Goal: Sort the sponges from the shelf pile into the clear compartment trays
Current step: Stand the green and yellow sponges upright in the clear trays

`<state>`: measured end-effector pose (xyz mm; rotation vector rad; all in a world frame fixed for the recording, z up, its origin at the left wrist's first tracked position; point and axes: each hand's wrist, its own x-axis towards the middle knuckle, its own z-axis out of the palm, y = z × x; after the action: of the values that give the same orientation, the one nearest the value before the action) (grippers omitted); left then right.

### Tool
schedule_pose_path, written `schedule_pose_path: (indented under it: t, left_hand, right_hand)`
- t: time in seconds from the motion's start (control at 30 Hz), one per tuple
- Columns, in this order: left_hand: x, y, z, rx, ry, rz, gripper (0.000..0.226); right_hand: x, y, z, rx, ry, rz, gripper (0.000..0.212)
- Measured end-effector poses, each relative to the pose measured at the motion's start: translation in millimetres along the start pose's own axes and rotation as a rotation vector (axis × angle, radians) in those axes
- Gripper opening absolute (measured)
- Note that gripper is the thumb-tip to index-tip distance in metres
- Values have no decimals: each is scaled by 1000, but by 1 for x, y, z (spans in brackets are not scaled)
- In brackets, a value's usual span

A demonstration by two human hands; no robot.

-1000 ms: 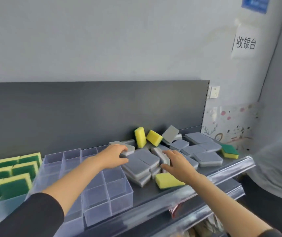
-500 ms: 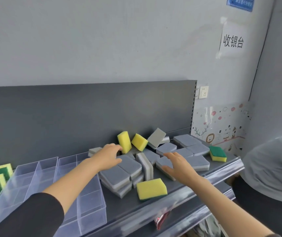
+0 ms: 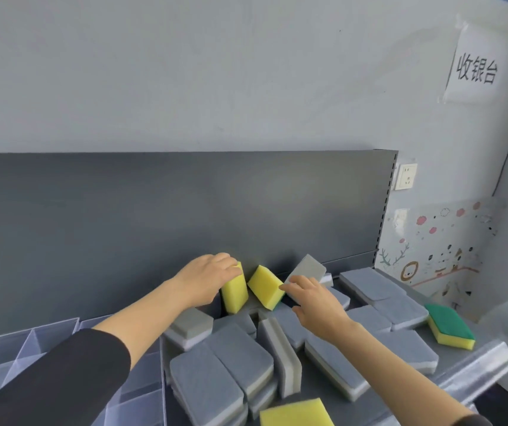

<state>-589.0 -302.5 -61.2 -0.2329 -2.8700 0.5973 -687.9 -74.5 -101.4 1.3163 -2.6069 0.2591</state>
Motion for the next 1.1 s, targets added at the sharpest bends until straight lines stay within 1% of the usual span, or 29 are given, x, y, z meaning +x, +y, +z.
schedule_pose_path:
  t: [0.07,0.13,0.2,0.33,0.43,0.5,0.57,0.67,0.73,0.8,0.9,0.97,1.1]
  left_hand:
    - [8,-11,9,106,7,68,69]
    - [17,-19,13,187,27,151,71]
    - [24,-24,15,249,14,221,67]
    - [35,-28,24,244,-36,244,54]
    - [38,-30,28,217,-58,225,52]
    - [41,-30,30,218,-25,214,51]
    - [41,-31,31,183,33,194,50]
    - [37,-27,21,60,79,109,47]
    - [34,-23,14,-38,58,60,41]
    - [29,-18,6,-76,-11,17,34]
    - [18,-10,-8,-118,-66,-28,22]
    - [8,-4,-18,-137,-76,-49,20]
    - [-13,9,-35,-208,-34,-97,24]
  right_hand:
    - [15,3,8,-79,-25,-49,57]
    - [26,5,14,-146,-36,-115,62]
    - [34,9,20,-193,-43,-163,65]
    - [45,13,31,-249,-29,-243,70]
    - [54,18,35,-302,-25,-241,67]
    - [57,20,35,-290,4,-260,62]
    - [54,19,32,-266,60,-266,58]
    - [48,18,24,-165,166,-234,55]
    - [44,16,17,-100,209,-204,52]
    - [38,16,12,-48,216,-193,47]
    - [24,13,0,-6,250,-149,38]
    - [13,10,-9,44,272,-106,36]
    - [-11,1,-27,114,276,-43,38]
